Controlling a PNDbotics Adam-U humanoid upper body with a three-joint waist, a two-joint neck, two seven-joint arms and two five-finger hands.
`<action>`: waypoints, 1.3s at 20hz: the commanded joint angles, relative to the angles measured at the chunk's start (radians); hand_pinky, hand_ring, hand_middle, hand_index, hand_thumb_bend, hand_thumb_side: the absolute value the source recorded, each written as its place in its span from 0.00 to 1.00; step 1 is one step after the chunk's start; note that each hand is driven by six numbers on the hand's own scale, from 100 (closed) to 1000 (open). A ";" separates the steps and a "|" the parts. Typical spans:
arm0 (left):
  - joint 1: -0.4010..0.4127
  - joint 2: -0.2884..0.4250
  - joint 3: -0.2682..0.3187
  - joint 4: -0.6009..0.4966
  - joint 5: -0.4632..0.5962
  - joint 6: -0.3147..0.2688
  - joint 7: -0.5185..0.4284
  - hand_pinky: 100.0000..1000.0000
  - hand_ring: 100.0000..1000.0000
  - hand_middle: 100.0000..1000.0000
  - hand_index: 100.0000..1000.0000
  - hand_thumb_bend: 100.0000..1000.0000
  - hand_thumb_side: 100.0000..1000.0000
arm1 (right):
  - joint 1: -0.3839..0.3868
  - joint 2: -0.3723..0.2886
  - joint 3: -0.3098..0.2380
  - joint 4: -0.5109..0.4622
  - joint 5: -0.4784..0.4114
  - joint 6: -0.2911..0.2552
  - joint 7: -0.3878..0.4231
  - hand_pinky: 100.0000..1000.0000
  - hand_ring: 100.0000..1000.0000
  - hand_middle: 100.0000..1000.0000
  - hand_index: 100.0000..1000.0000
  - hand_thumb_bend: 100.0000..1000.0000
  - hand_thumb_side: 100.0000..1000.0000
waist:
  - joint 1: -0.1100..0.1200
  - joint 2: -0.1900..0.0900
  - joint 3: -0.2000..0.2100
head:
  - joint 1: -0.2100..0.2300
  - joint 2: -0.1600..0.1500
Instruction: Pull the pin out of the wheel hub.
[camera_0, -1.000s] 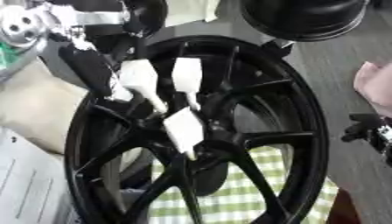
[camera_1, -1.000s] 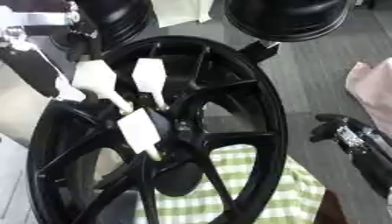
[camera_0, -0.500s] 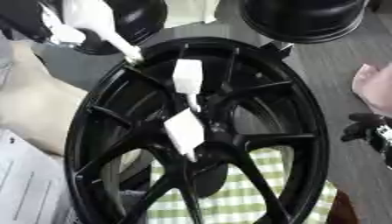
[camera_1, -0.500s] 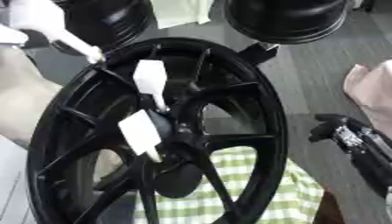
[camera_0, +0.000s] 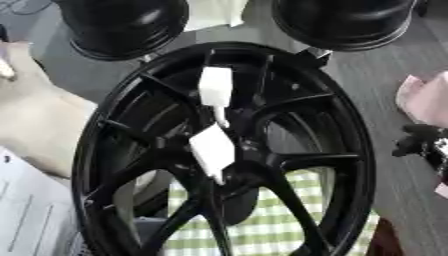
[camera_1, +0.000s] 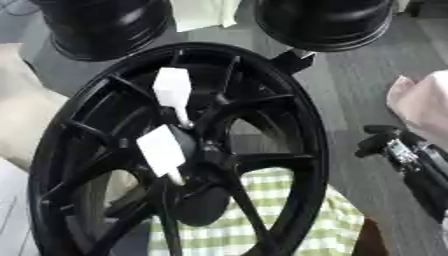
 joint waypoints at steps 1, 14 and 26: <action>0.019 0.056 0.035 0.011 0.044 -0.019 0.025 0.74 0.67 0.50 0.65 0.61 0.31 | -0.001 -0.008 -0.011 -0.024 -0.008 -0.004 -0.005 1.00 0.63 0.57 0.77 0.00 0.65 | -0.003 -0.014 0.000 | -0.001 -0.004; 0.038 0.015 0.063 -0.095 0.194 -0.135 0.302 0.69 0.64 0.44 0.62 0.67 0.37 | -0.002 -0.009 -0.009 -0.025 -0.013 -0.007 -0.002 1.00 0.63 0.57 0.77 0.00 0.64 | -0.009 -0.017 -0.004 | 0.001 -0.002; 0.167 -0.349 0.098 -0.451 0.312 -0.278 0.715 0.65 0.62 0.41 0.59 0.68 0.39 | -0.024 -0.001 -0.006 -0.034 -0.032 -0.011 -0.007 1.00 0.63 0.57 0.77 0.00 0.63 | -0.027 -0.006 -0.010 | 0.014 -0.009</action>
